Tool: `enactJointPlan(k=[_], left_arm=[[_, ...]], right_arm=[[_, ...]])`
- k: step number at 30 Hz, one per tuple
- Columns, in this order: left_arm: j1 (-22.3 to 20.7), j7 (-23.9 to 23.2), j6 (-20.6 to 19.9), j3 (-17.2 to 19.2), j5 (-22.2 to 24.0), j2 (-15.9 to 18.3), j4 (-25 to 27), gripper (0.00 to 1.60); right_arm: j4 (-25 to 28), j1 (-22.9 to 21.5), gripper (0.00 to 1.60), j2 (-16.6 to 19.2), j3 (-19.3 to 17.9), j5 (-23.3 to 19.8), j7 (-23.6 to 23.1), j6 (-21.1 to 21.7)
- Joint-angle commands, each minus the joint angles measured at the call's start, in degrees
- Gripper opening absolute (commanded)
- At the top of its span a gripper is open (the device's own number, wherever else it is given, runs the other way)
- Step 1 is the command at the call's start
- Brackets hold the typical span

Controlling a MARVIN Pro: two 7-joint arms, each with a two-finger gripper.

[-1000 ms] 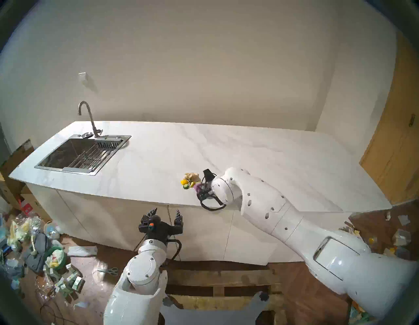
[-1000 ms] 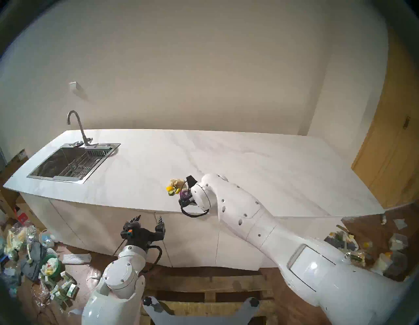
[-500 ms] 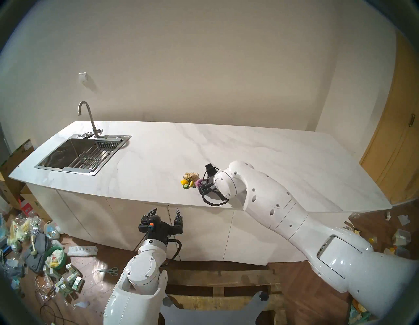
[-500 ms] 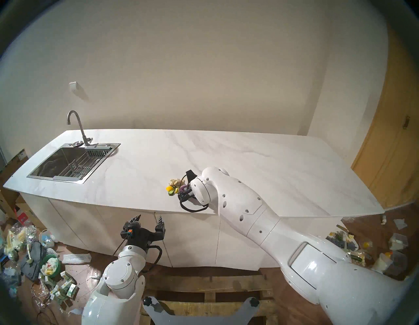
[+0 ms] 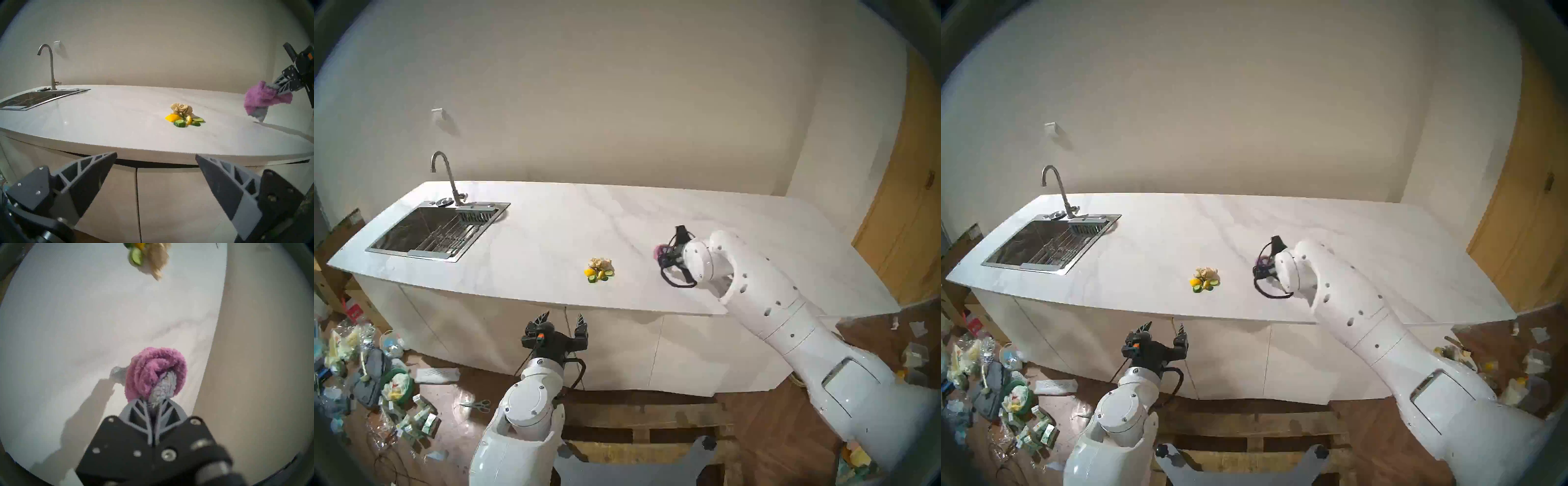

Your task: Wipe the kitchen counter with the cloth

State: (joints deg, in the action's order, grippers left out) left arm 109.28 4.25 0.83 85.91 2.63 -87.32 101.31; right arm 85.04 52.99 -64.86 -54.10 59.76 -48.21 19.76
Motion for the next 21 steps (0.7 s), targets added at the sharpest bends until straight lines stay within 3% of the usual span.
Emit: enactJointPlan(k=[1,3,4,5,6,7,8,9,10,11,17,21], left_arm=[[-0.6,-0.1,0.4,-0.1,0.0,-0.1,1.2,1.6],[-0.6,-0.1,0.4,-0.1,0.0,-0.1,1.2,1.6],[-0.6,-0.1,0.4,-0.1,0.0,-0.1,1.2,1.6],[-0.6,-0.1,0.4,-0.1,0.0,-0.1,1.2,1.6],[-0.6,-0.1,0.4,-0.1,0.0,-0.1,1.2,1.6],[-0.6,-0.1,0.4,-0.1,0.0,-0.1,1.3,1.6],[-0.5,-0.1,0.4,-0.1,0.0,-0.1,1.3,1.6],[-0.5,-0.1,0.4,-0.1,0.0,-0.1,1.4,1.6],[-0.5,-0.1,0.5,-0.1,0.0,0.0,1.5,1.6],[-0.5,-0.1,0.5,-0.1,0.0,0.0,1.5,1.6],[-0.3,-0.1,0.4,-0.1,0.0,0.0,1.7,1.6],[-0.2,-0.1,0.4,-0.1,0.0,0.0,1.9,1.6]], right_arm=[[0.2,1.4,0.0,3.2,-8.3,-4.1,4.8,6.6],[-0.2,2.5,0.0,4.2,-9.6,-5.6,5.8,7.9],[0.2,4.3,0.0,3.5,-12.9,-6.3,6.8,10.6],[-0.2,3.9,0.0,4.9,-11.1,-6.8,7.3,9.2],[0.1,5.7,0.0,4.2,-13.9,-7.6,8.1,11.4],[0.1,6.1,0.0,4.8,-13.6,-8.4,8.6,11.2],[0.9,8.2,0.0,4.1,-16.2,-10.1,8.8,12.6],[0.8,8.3,0.0,4.6,-15.3,-11.2,8.8,12.6],[1.7,10.5,0.0,3.6,-17.6,-12.3,9.7,12.9],[0.3,9.1,0.0,3.7,-16.0,-13.4,9.6,13.7],[2.2,14.6,0.0,0.9,-18.8,-18.6,15.2,12.5],[1.9,16.0,0.0,-1.7,-20.4,-19.2,18.2,9.3]])
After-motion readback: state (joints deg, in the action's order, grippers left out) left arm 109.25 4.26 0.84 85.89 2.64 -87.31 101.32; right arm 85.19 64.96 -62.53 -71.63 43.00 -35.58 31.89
